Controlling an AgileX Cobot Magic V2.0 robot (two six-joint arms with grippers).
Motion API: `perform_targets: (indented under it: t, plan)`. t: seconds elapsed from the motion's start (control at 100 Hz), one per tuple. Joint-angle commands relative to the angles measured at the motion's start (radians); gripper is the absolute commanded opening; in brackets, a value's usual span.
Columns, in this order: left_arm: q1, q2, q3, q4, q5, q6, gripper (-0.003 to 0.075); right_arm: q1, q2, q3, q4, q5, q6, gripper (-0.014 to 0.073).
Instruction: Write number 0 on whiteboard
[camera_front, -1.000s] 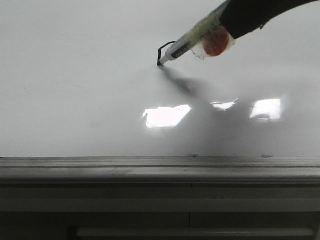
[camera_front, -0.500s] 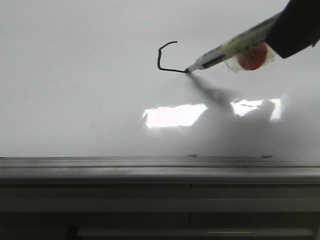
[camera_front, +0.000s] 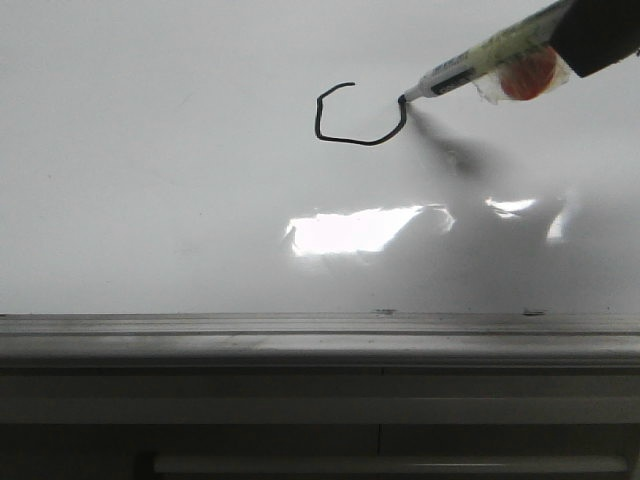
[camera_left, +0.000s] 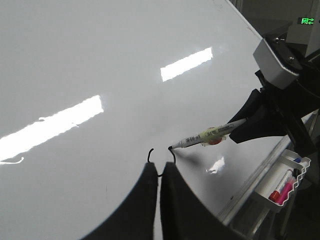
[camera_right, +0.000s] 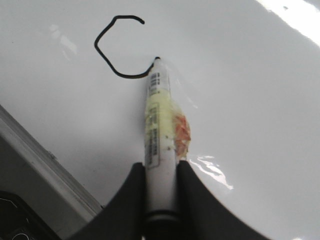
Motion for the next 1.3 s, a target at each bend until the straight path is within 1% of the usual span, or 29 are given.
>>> perform_targets:
  t: [0.0, 0.55, 0.62, 0.81, 0.92, 0.96, 0.99, 1.03, 1.04, 1.06, 1.07, 1.08, 1.09, 1.1, 1.11, 1.16, 1.18, 1.21, 1.29]
  plan:
    - [0.0, 0.014, -0.026, 0.021, -0.066, -0.009, -0.002, -0.006, 0.009, -0.032, -0.054, -0.06, 0.014, -0.0048]
    - [0.0, 0.014, -0.026, 0.021, -0.066, -0.009, -0.002, -0.006, 0.125, -0.11, -0.055, -0.1, 0.014, -0.0048]
    - [0.0, 0.014, -0.026, 0.021, -0.066, -0.009, -0.002, -0.006, 0.113, -0.11, -0.055, -0.137, 0.014, -0.0048]
    - [0.0, 0.014, -0.026, 0.017, -0.066, -0.009, -0.0019, -0.006, -0.01, -0.11, -0.053, -0.324, 0.014, -0.0048]
    - [0.0, 0.021, -0.026, 0.017, -0.068, -0.006, -0.0006, -0.006, -0.075, -0.11, -0.038, -0.351, 0.014, -0.0048]
    - [0.0, 0.031, -0.026, 0.012, -0.068, 0.009, 0.0036, -0.006, -0.082, -0.11, -0.027, -0.331, 0.014, -0.0048]
    - [0.0, 0.042, -0.032, -0.005, -0.068, 0.034, 0.0085, -0.006, -0.085, -0.11, -0.018, -0.32, 0.014, -0.0048]
    - [0.0, 0.065, -0.04, -0.037, -0.068, 0.098, 0.0185, -0.006, -0.085, -0.11, 0.0, -0.294, 0.014, -0.0048]
    - [0.0, 0.069, -0.045, -0.052, -0.065, 0.11, 0.0225, -0.006, -0.083, -0.11, 0.003, -0.289, 0.011, -0.0048]
    - [0.0, 0.085, -0.053, -0.079, -0.062, 0.147, 0.0267, -0.006, -0.079, -0.11, 0.014, -0.272, 0.004, -0.0048]
    - [0.0, 0.091, -0.056, -0.089, -0.06, 0.16, 0.0308, -0.006, -0.078, -0.11, 0.019, -0.268, 0.001, -0.0048]
    - [0.0, 0.103, -0.06, -0.107, -0.056, 0.186, 0.0329, -0.006, -0.074, -0.11, 0.029, -0.265, -0.002, -0.0048]
    - [0.0, 0.109, -0.067, -0.117, -0.054, 0.199, 0.037, -0.006, -0.073, -0.11, 0.036, -0.262, -0.012, -0.0048]
    - [0.0, 0.121, -0.071, -0.127, -0.051, 0.225, 0.0389, -0.006, -0.072, -0.11, 0.051, -0.255, -0.025, -0.0049]
    - [0.0, 0.128, -0.079, -0.145, -0.046, 0.238, 0.0425, -0.003, -0.069, -0.11, 0.059, -0.255, -0.033, -0.0049]
    - [0.0, 0.179, -0.113, -0.21, -0.013, 0.327, 0.0517, 0.008, -0.058, -0.11, 0.112, -0.244, -0.096, -0.0049]
    - [0.0, 0.201, -0.13, -0.237, 0.005, 0.366, 0.0537, 0.012, -0.055, -0.11, 0.129, -0.244, -0.127, -0.0049]
    - [0.0, 0.23, -0.155, -0.267, 0.032, 0.413, 0.0545, 0.025, -0.048, -0.11, 0.172, -0.24, -0.163, -0.0049]
    - [0.0, 0.314, -0.221, -0.34, 0.118, 0.552, 0.0514, 0.063, -0.029, -0.111, 0.243, -0.217, -0.228, -0.0049]
